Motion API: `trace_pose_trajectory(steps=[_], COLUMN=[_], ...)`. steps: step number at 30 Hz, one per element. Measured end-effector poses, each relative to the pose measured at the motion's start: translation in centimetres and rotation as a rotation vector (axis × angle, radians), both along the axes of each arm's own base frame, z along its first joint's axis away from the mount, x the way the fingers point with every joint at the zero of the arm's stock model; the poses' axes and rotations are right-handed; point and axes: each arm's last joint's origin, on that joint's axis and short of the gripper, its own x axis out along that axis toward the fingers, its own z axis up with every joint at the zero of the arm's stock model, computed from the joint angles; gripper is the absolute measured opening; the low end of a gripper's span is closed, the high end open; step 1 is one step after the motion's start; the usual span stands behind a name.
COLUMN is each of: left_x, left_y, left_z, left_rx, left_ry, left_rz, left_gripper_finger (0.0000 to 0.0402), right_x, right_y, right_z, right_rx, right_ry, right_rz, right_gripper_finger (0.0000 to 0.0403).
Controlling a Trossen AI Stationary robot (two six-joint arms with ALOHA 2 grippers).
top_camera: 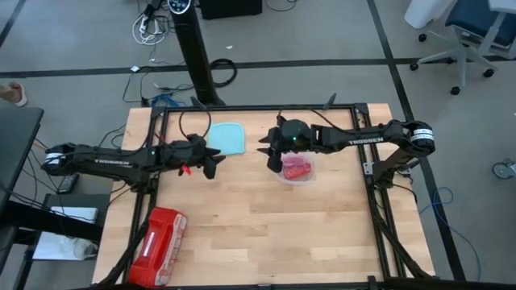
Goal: Roll bandage
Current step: Close the green tupperware
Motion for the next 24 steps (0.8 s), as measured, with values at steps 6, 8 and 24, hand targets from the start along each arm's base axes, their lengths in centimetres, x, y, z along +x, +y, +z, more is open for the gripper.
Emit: trace_pose_trajectory(steps=[6,8,24], left_x=[0.1,0.2,-0.6], left_y=[1.1,1.3,3.3], left_z=[-0.5,-0.6,-1.4], left_rx=[-0.025,-0.024,-0.041], left_ry=[0.025,0.029,0.119], left_rz=[0.016,0.021,0.102], left_gripper_finger=[0.0186,0.0186,0.0186], right_x=[0.1,0.2,7.6], right_y=[0.1,0.2,-2.1], right_z=[0.2,0.2,-4.2], right_rx=[-0.067,-0.071,-0.004], right_ry=[-0.004,-0.01,0.246], right_rz=[0.08,0.092,0.107], right_gripper_finger=[0.015,0.015,0.015])
